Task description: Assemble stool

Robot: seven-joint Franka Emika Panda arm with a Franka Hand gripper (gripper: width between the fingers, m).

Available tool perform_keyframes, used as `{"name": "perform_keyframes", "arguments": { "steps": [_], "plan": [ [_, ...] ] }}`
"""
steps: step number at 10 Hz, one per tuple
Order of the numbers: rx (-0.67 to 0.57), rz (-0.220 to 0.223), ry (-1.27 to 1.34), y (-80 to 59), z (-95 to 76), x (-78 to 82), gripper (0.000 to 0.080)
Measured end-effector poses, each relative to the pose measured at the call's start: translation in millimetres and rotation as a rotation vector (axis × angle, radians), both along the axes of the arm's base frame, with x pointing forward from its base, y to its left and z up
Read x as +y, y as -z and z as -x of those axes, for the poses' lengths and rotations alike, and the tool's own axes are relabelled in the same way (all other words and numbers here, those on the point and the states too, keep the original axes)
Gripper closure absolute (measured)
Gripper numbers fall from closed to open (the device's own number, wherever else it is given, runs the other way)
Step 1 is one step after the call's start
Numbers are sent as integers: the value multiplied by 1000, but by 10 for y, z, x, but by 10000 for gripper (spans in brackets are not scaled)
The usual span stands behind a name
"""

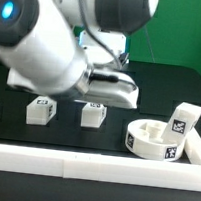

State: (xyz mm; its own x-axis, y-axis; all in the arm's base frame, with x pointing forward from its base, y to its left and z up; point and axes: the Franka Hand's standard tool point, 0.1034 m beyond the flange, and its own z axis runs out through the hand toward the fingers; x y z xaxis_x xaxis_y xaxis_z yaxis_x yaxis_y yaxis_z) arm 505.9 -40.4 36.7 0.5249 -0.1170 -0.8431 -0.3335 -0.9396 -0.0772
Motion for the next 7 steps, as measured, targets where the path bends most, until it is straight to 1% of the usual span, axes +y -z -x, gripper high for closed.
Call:
{"name": "perform_keyframes", "arguments": {
  "steps": [1, 2, 3, 4, 5, 6, 7],
  "plan": [
    [-1, -4, -6, 7, -21, 33, 151],
    [-34, -5, -16, -2, -68, 116, 151],
    [-47, -6, -17, 20, -71, 156, 151],
    [-58, -6, -19, 96, -57, 196, 151],
    [-53, -4, -16, 160, -2, 201, 151],
    [-41, 1, -11, 181, 40, 193, 151],
    [-39, 4, -8, 183, 47, 189, 151]
  ]
}}
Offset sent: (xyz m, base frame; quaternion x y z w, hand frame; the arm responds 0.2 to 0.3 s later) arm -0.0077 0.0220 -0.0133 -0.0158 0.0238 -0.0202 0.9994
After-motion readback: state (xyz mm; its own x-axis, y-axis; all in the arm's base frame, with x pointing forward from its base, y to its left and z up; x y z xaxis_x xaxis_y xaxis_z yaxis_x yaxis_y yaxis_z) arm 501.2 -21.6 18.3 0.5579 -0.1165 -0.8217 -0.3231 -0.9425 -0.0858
